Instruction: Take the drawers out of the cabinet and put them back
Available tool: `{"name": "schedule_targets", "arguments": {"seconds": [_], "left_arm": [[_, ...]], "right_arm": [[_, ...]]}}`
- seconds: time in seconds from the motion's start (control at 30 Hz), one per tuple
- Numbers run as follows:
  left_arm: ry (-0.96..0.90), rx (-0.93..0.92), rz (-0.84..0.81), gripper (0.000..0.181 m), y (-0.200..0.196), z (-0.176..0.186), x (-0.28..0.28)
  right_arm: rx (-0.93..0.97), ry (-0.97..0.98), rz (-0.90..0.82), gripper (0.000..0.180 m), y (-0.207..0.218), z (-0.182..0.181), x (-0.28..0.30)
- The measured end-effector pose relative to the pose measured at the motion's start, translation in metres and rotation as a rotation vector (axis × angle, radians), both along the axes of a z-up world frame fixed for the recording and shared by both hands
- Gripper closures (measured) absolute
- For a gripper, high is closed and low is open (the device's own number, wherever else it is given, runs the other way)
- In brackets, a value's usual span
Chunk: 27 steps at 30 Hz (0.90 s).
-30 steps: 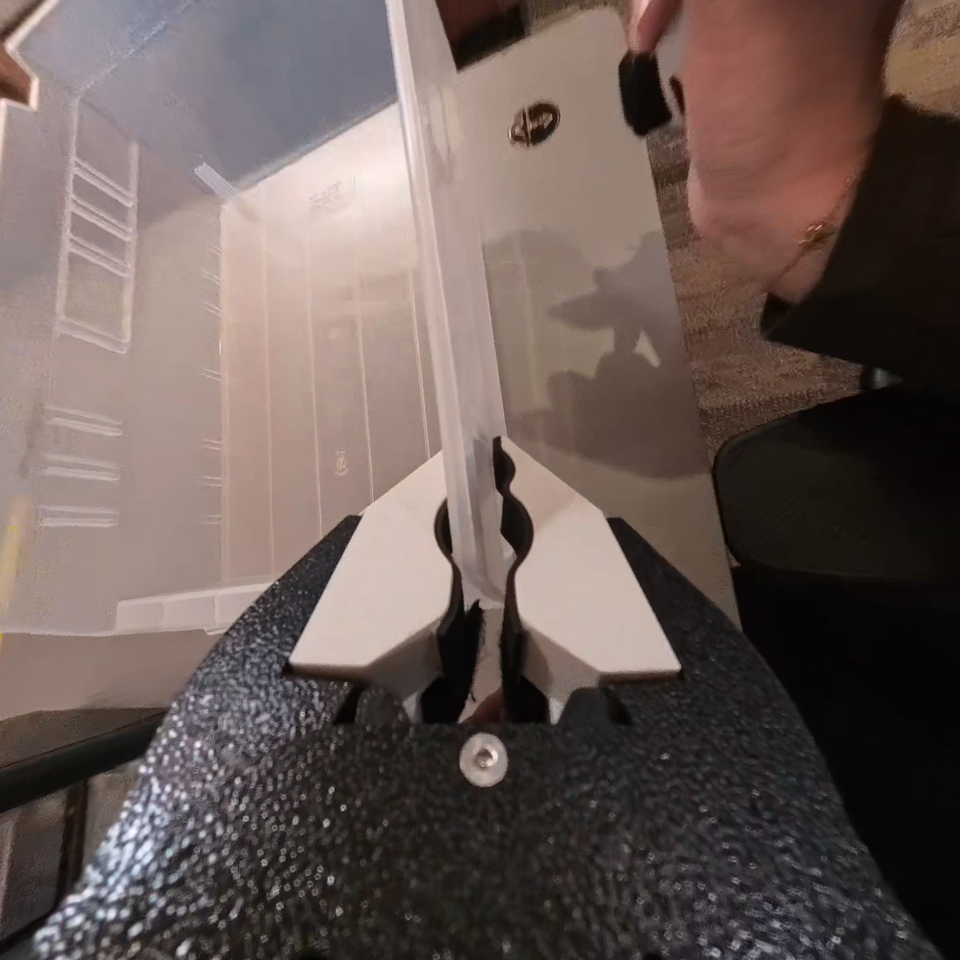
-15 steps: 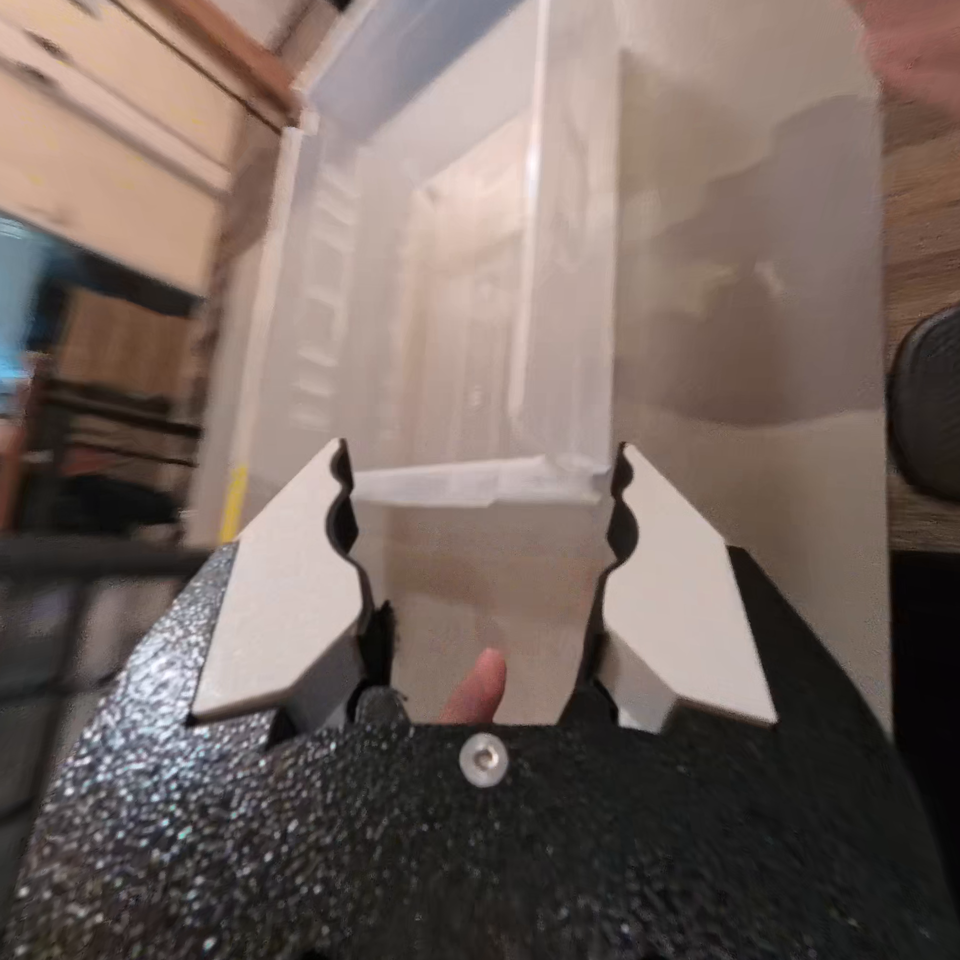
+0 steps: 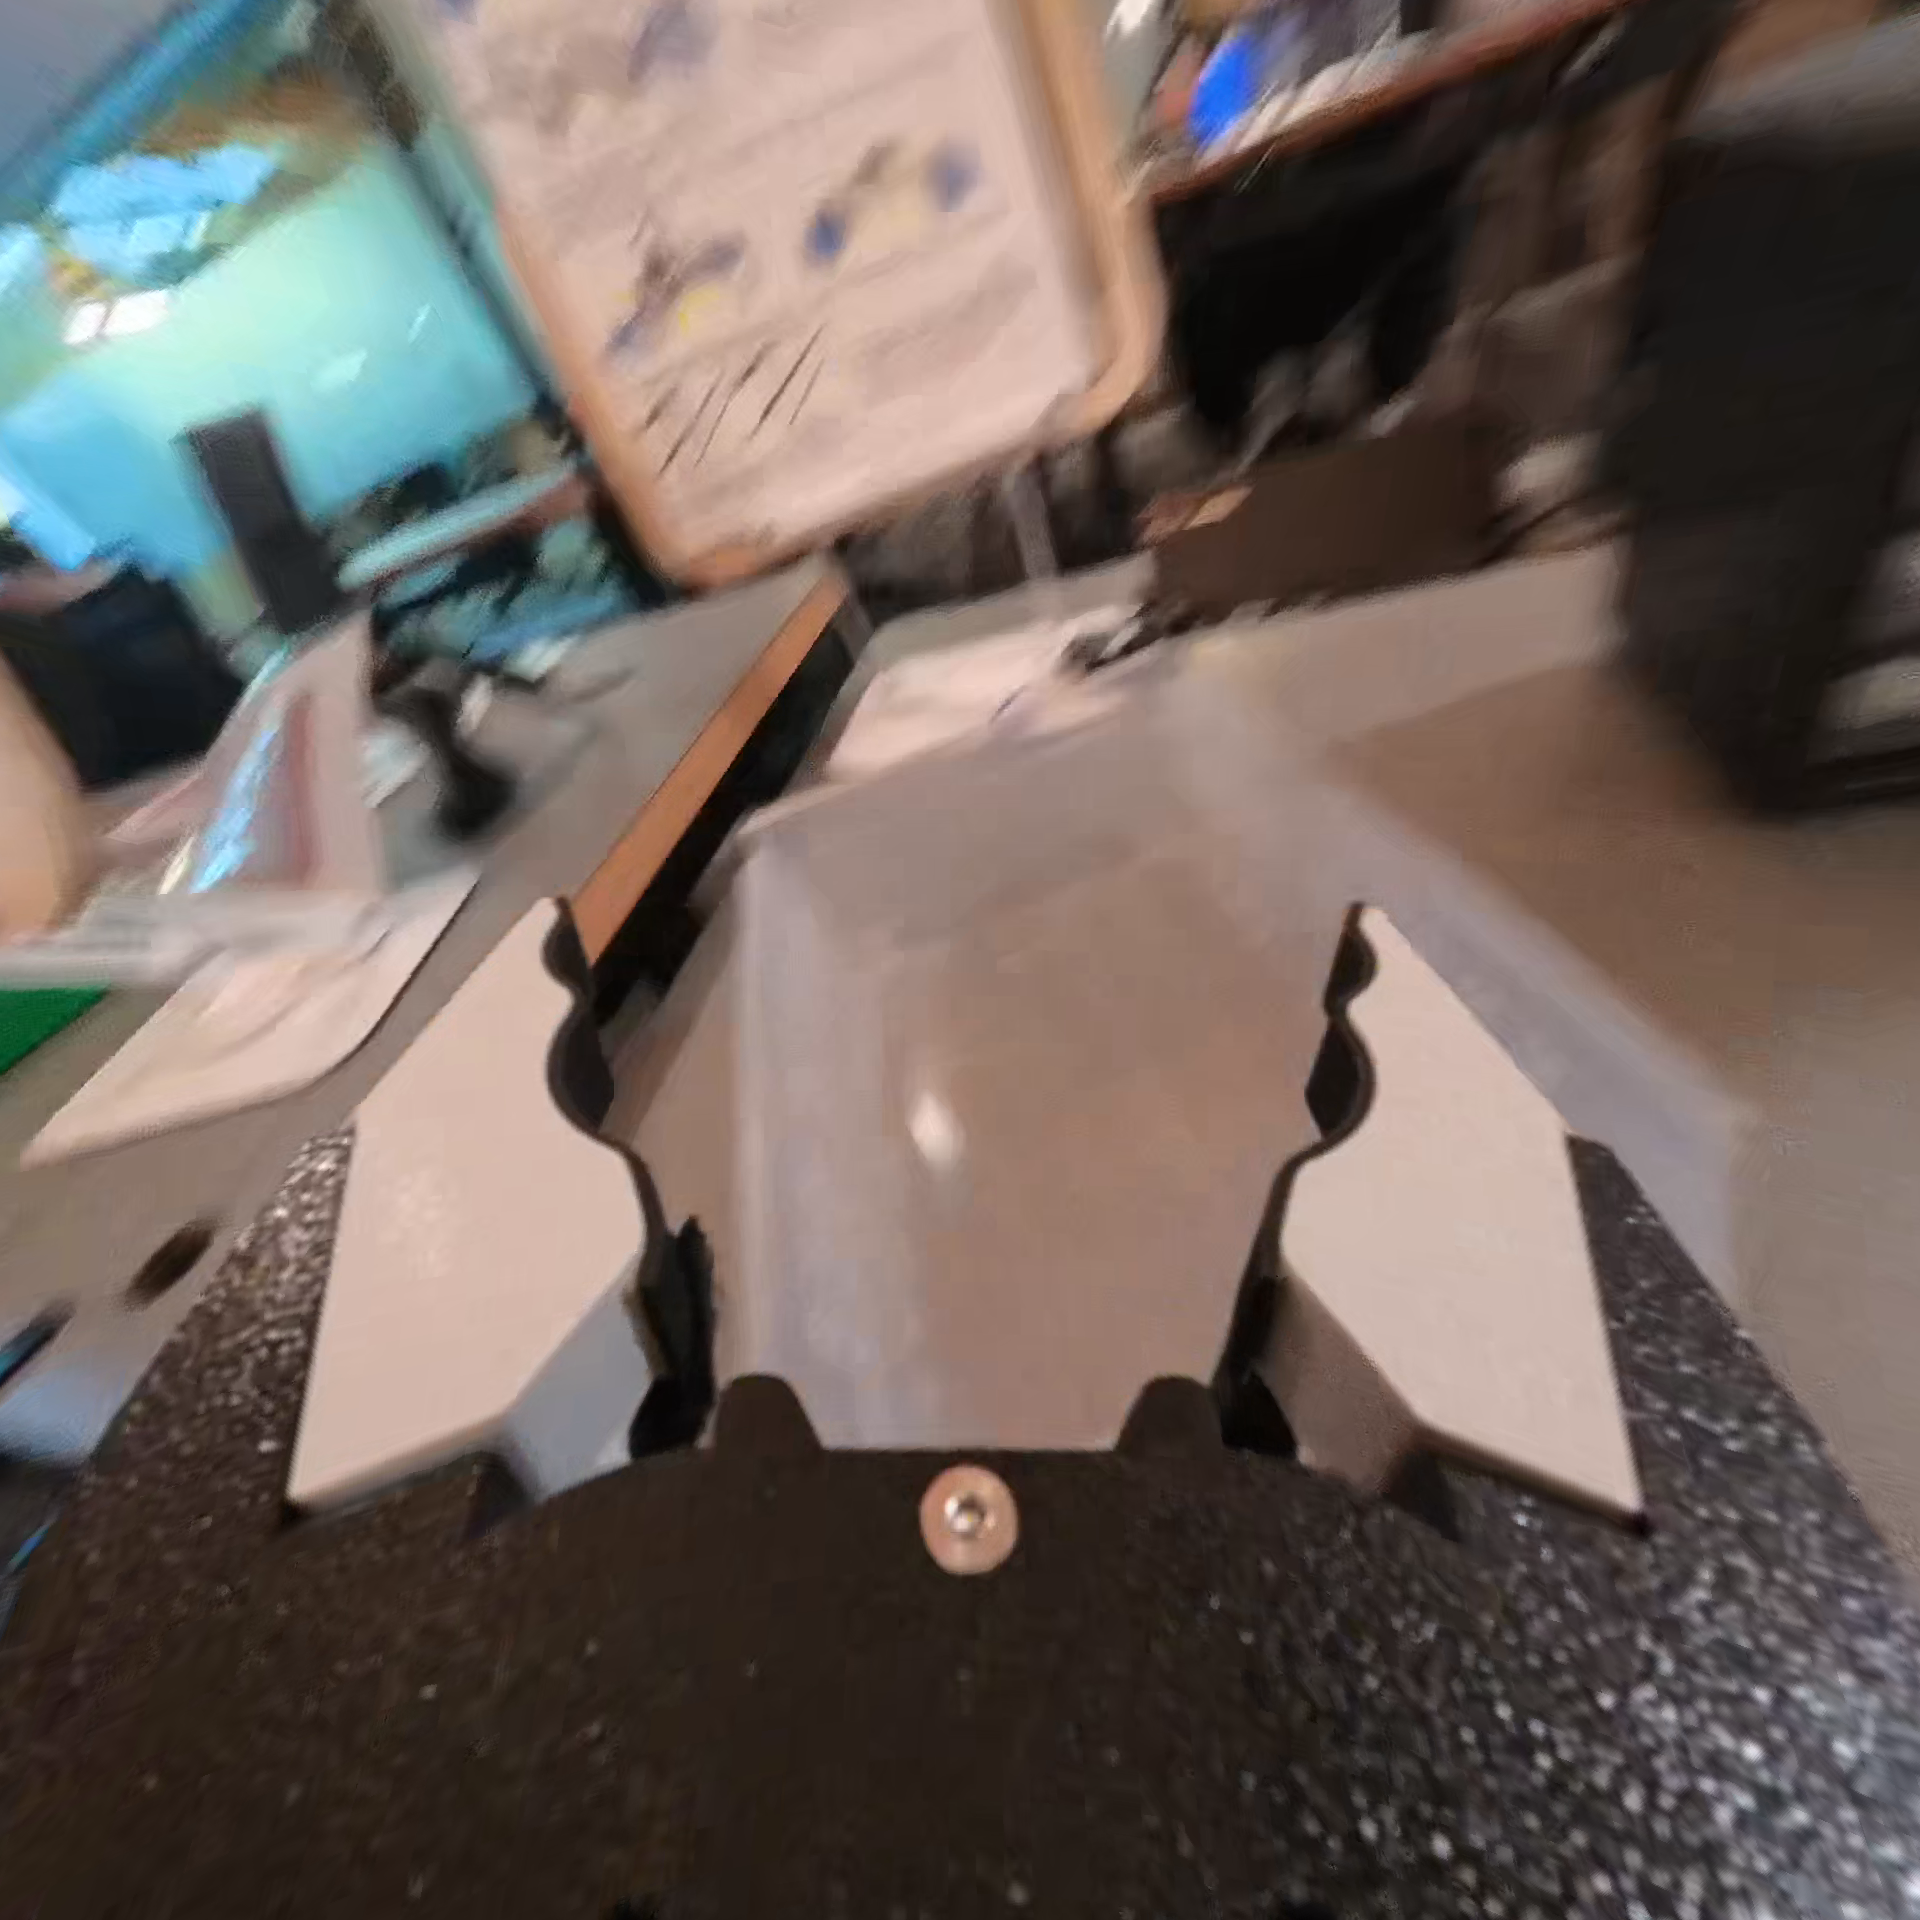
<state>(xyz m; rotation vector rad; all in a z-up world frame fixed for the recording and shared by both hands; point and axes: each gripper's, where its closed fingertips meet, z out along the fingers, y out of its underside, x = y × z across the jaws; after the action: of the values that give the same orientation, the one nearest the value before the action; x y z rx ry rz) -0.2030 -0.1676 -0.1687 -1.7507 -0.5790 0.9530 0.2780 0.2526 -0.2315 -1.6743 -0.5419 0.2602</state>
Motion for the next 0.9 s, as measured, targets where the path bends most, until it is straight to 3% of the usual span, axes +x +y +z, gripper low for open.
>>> {"name": "schedule_targets", "arguments": {"seconds": [0.1, 0.23, 0.4, 0.47, 0.7, 0.8, 0.9], "left_arm": [[-0.166, -0.092, 0.138, 0.029, -0.050, -0.045, -0.032], [-0.367, -0.056, 0.102, 0.024, -0.057, -0.093, -0.042], [-0.421, -0.108, 0.092, 0.051, -0.066, -0.122, -0.044], [-0.423, -0.076, 0.088, 0.076, -0.069, -0.119, -0.048], [-0.375, -0.156, 0.109, 0.125, -0.078, -0.118, -0.064], [-0.364, -0.232, 0.093, 0.151, -0.072, -0.124, -0.070], [-0.375, -0.246, 0.083, 0.163, -0.067, -0.126, -0.078]], "right_arm": [[-0.048, -0.025, 0.004, 0.020, 0.003, -0.019, -0.016], [-0.049, -0.148, -0.018, 0.020, 0.009, -0.043, -0.027], [-0.070, -0.229, -0.064, 0.026, 0.007, -0.046, -0.007], [-0.089, -0.257, -0.094, 0.032, 0.007, -0.046, 0.010], [-0.336, -0.077, -0.188, 0.072, 0.018, -0.067, 0.074], [-0.434, 0.005, -0.138, 0.132, 0.024, -0.072, 0.088], [-0.457, 0.008, -0.140, 0.142, 0.038, -0.074, 0.108]]}}
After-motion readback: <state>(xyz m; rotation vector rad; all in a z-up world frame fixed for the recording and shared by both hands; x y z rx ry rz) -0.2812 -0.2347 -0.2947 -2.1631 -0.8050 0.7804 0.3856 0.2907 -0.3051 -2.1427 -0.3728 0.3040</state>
